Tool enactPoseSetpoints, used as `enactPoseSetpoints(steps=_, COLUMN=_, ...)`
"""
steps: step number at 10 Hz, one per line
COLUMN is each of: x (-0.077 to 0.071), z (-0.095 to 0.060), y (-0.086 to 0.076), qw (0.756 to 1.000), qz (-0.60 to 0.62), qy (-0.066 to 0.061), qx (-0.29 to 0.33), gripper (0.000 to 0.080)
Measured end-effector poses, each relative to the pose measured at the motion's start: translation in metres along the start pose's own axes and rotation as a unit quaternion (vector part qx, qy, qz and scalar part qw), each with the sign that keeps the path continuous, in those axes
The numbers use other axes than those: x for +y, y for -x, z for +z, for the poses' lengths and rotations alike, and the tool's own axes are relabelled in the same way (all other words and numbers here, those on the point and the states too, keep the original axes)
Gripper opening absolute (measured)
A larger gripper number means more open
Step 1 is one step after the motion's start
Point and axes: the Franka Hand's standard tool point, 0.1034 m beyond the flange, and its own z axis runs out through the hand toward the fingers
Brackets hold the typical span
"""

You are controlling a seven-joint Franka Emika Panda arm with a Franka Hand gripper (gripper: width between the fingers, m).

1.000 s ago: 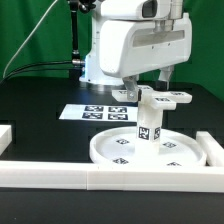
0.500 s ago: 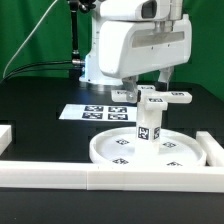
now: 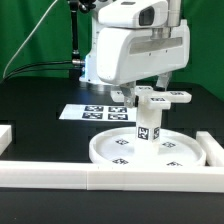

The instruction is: Assemble round table

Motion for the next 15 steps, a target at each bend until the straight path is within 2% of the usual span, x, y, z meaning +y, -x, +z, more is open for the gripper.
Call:
enactPoseSetpoints(steps=2, x=0.0025, z=0.0007, y=0.0029, qw=1.000, qz=0.003, qy=0.000, qx=-0.001, gripper=0.0649)
enactPoseSetpoints(steps=3, x=0.0048, z=-0.0018, y=0.0038, qw=1.000, qz=0.004, qy=0.001, qx=0.000, gripper=0.0552)
enactPoseSetpoints(steps=4, x=0.0031, z=-0.0007, y=0.0054, qw=1.000, qz=0.013, qy=-0.002, qx=-0.003, gripper=0.0552)
enactPoseSetpoints(steps=5, x=0.0032, z=-0.0008, y=0.0054, qw=1.000, qz=0.022, qy=-0.002, qx=-0.003, gripper=0.0446)
enactPoseSetpoints(steps=7, x=0.0031, z=-0.0008, y=0.0054, qw=1.000, qz=0.029, qy=-0.002, qx=-0.003, gripper=0.0446)
enactPoseSetpoints(steps=10, x=0.0025, z=-0.0001, y=0.0053, qw=0.986, qz=0.164, qy=-0.002, qx=0.000, gripper=0.0446)
enactPoseSetpoints(steps=12, x=0.0002, z=0.0005, y=0.0083, qw=0.956, qz=0.292, qy=0.013, qx=0.028, gripper=0.0446)
enactPoseSetpoints(steps=15, x=-0.0010, z=0.0007, y=0.0055, qw=0.896, qz=0.441, qy=0.018, qx=0.051, gripper=0.0448)
